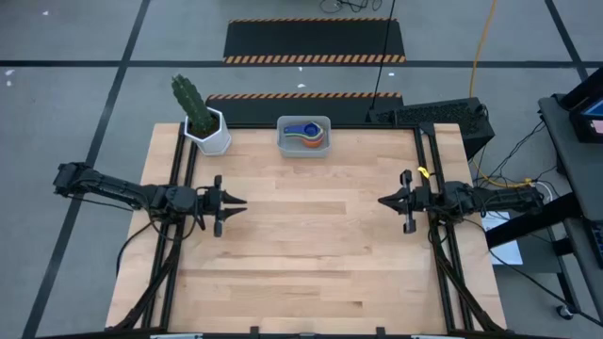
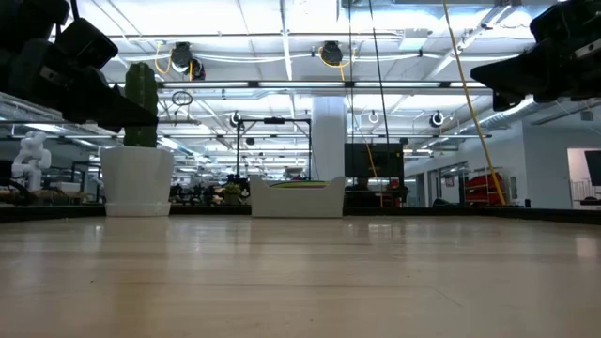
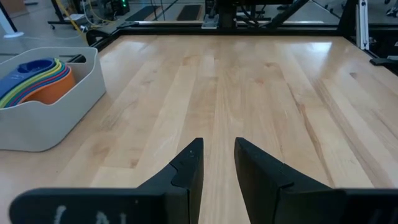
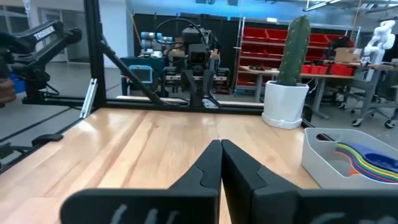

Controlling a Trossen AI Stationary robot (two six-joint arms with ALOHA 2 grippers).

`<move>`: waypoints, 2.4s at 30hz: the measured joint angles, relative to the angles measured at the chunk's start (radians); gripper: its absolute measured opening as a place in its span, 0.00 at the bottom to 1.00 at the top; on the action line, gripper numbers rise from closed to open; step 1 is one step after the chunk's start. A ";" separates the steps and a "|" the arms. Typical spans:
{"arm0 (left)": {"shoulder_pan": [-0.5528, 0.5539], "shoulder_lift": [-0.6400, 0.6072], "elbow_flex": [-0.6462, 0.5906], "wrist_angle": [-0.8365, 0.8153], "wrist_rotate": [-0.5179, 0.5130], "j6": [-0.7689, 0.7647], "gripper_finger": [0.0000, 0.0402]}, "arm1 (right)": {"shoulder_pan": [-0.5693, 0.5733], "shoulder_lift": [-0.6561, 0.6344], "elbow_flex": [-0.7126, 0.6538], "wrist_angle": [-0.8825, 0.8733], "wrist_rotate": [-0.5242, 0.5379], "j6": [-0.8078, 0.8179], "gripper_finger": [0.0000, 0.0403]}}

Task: Nest measuring cups in basket
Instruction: Return to Home Position

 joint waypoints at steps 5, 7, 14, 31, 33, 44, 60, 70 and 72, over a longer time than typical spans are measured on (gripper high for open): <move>0.000 0.000 0.000 -0.019 0.000 0.000 0.23 | -0.004 0.000 0.000 -0.006 -0.003 -0.005 0.00; 0.000 0.000 0.000 -0.024 0.000 0.000 0.23 | -0.004 0.000 0.000 -0.010 -0.026 -0.004 0.00; 0.000 0.000 0.000 -0.021 0.000 0.004 0.23 | -0.004 0.000 0.000 -0.013 -0.028 0.000 0.00; 0.000 -0.077 0.000 -0.077 0.008 0.000 0.23 | -0.004 0.017 0.000 -0.016 -0.026 -0.008 0.00; 0.000 -0.105 0.000 -0.095 0.008 0.004 0.23 | -0.004 0.017 0.000 -0.016 -0.026 -0.008 0.00; 0.000 -0.227 -0.057 -0.086 0.031 0.035 0.23 | -0.004 0.017 0.000 -0.016 -0.025 -0.008 0.00; 0.027 -0.340 -0.089 0.012 0.062 0.161 0.23 | -0.004 0.017 0.000 -0.015 -0.023 -0.008 0.00; 0.103 -0.500 -0.087 -0.097 0.162 0.181 0.23 | -0.004 0.018 0.000 -0.014 -0.023 -0.008 0.00; 0.119 -0.497 -0.087 -0.097 0.164 0.181 0.23 | -0.004 0.018 0.000 -0.014 -0.023 -0.008 0.00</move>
